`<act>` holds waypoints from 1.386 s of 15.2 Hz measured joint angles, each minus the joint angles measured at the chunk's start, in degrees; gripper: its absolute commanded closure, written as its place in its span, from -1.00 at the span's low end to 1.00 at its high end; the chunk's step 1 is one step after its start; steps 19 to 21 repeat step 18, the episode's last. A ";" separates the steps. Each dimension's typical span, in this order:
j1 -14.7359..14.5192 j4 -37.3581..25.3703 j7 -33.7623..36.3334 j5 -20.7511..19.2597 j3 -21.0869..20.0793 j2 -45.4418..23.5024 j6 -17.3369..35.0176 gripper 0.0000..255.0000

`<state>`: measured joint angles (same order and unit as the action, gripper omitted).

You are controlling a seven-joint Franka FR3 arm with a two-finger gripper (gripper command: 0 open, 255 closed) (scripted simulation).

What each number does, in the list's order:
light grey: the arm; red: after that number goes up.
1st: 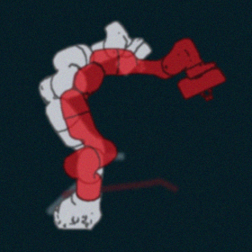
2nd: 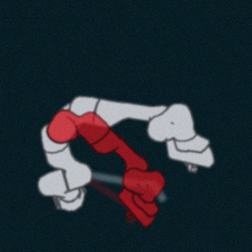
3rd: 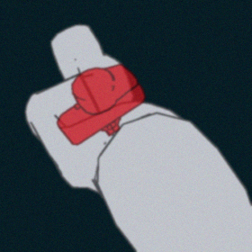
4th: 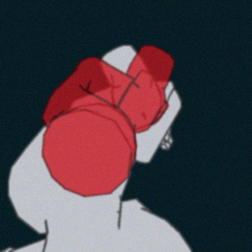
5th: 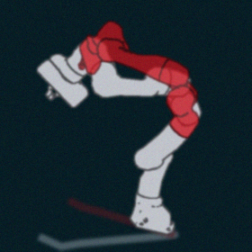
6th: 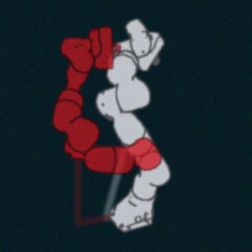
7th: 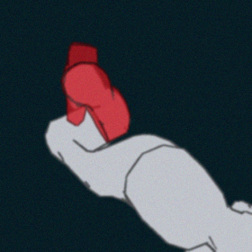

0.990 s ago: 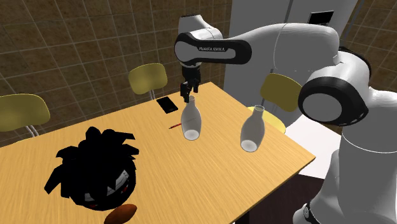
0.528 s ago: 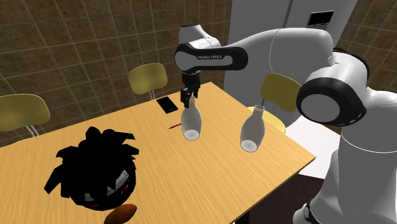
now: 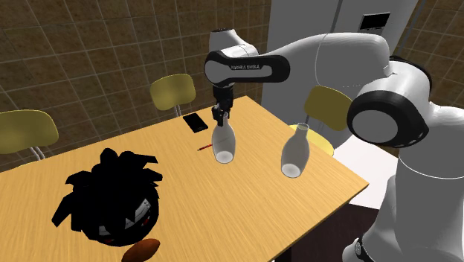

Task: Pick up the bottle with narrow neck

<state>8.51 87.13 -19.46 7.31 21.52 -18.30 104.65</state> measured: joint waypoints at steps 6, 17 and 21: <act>0.17 -2.36 0.06 -0.02 0.05 -0.08 -2.41 1.00; 0.93 -11.94 0.34 0.17 0.21 -0.91 -11.16 1.00; 1.06 -12.61 0.26 0.23 0.24 -1.04 -11.71 1.00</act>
